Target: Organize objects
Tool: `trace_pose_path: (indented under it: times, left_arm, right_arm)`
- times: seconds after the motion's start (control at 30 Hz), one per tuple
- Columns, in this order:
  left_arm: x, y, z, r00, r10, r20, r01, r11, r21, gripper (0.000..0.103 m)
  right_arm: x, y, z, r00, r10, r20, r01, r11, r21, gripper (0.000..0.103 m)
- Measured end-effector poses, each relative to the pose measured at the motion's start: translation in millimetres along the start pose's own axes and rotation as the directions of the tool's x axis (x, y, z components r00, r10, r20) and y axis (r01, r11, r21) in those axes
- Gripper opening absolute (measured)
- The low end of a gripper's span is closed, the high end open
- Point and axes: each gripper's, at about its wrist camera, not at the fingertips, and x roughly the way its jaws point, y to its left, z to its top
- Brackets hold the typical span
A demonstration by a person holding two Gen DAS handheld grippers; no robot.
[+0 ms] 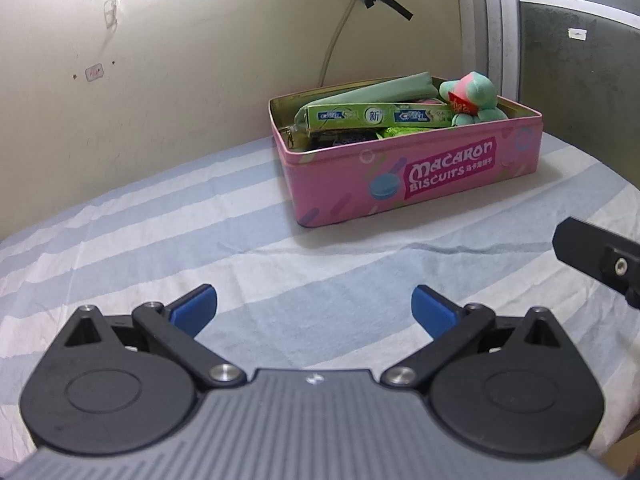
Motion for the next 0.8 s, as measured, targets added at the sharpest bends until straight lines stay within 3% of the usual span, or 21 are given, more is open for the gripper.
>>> trace_pose_path:
  times: [0.8]
  left_arm:
    - [12,9,-4,0.999,0.005,-0.050,-0.006,1.000,-0.025,0.103]
  right_arm:
    - [10,5,-5,0.999,0.000,-0.042,-0.001,1.000,-0.007,0.103]
